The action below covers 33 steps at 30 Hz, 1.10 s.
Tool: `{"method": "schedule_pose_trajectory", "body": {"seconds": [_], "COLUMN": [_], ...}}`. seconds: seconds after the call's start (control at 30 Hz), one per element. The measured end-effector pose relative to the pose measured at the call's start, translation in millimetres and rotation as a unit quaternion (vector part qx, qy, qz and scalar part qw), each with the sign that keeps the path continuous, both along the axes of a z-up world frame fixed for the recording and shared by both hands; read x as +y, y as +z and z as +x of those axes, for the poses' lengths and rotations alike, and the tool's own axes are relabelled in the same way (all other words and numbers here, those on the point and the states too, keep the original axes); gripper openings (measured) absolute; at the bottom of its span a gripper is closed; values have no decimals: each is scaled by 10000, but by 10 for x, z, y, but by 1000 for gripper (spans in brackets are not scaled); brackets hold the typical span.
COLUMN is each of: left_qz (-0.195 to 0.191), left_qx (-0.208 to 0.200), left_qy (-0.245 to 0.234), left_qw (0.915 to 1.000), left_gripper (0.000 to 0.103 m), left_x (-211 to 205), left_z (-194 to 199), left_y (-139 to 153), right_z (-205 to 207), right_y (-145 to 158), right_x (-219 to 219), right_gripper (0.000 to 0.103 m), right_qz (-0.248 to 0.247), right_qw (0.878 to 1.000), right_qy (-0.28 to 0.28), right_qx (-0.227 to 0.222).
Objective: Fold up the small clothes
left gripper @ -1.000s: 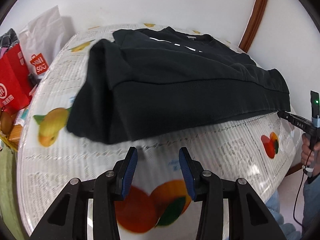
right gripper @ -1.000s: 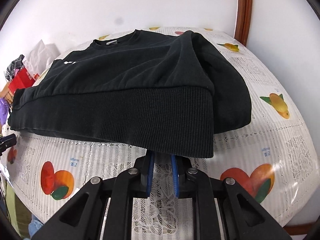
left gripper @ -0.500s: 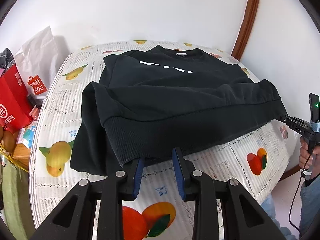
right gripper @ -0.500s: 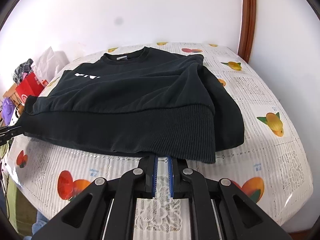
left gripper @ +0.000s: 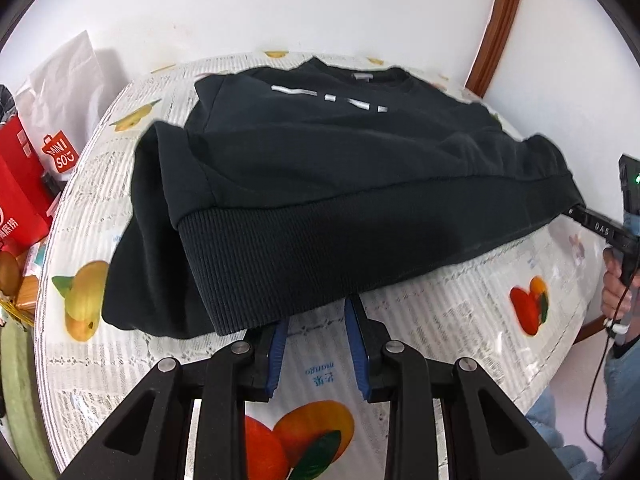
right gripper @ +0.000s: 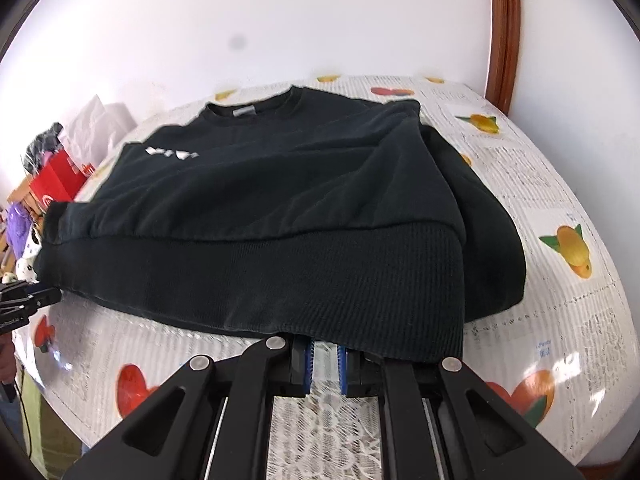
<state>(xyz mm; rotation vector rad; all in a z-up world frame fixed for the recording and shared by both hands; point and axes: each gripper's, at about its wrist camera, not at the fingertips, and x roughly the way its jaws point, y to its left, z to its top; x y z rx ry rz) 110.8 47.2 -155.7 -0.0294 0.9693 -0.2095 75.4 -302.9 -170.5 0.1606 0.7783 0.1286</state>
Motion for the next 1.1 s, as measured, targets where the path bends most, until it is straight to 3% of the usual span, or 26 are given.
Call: {"method": "schedule_pose_trajectory", "body": {"seconds": [0.2,0.4,0.7,0.83,0.97,1.1], "left_qz": [-277,-83,-73,-380,-556,-433], "left_qx": [-378,-28,81,222,166,-112], "left_qy": [174,70,-234,-124,-23,104], "left_qw": [9987,9999,9997,9990,9983,9989], "left_gripper": [27,27,27,27,27,27], "left_x": [117,37,-148,-99,-57,-19], "left_z": [25,82,-3,67,83,90], "left_y": [247,55,-57,-105,-44,91], "right_z": [27,103,132,156,162,164], "right_y": [118,16,36,83,62,7], "right_x": [-31,4,51,55,52,35], "right_gripper": [9,9,12,12,12,12], "right_qz": [276,272,651,750,764,783], "right_qw": [9994,9996,9977,9969,9969,9968], "right_qy": [-1,-2,185,193,187,172], "right_qx": [-187,28,-54,-99,-65,16]}}
